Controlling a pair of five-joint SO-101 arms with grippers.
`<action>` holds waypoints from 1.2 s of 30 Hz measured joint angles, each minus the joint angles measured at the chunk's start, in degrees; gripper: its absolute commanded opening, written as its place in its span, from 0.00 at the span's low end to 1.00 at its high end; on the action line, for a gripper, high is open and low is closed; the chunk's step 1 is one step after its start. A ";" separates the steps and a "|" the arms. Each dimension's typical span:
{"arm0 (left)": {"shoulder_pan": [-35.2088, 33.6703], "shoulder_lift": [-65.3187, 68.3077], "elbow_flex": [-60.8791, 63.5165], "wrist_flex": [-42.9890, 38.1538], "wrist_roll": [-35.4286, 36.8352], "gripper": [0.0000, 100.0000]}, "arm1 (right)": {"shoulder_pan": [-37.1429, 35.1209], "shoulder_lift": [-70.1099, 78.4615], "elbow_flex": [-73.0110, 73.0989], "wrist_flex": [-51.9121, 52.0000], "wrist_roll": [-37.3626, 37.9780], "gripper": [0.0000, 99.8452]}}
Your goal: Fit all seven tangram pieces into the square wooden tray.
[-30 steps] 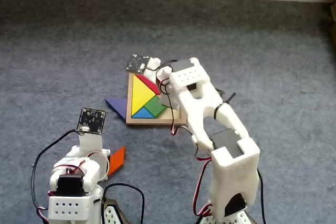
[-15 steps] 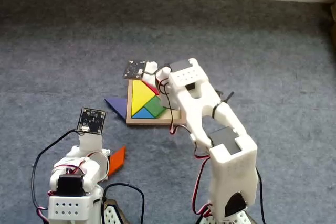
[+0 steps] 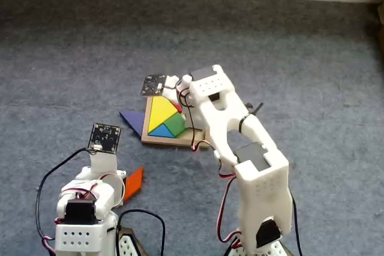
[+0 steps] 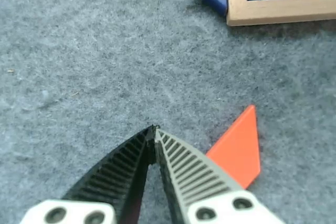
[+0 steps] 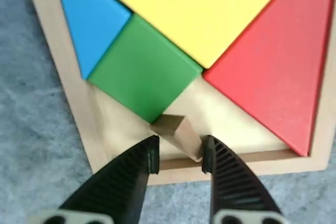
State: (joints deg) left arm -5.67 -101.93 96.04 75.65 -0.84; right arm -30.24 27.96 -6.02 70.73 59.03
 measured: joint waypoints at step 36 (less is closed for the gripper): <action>0.00 0.00 0.00 0.00 0.00 0.01 | -0.53 -6.33 -1.85 -7.21 -5.19 0.01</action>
State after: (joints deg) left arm -5.67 -101.93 96.04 75.65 -0.84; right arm -30.77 21.63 -7.87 63.52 53.85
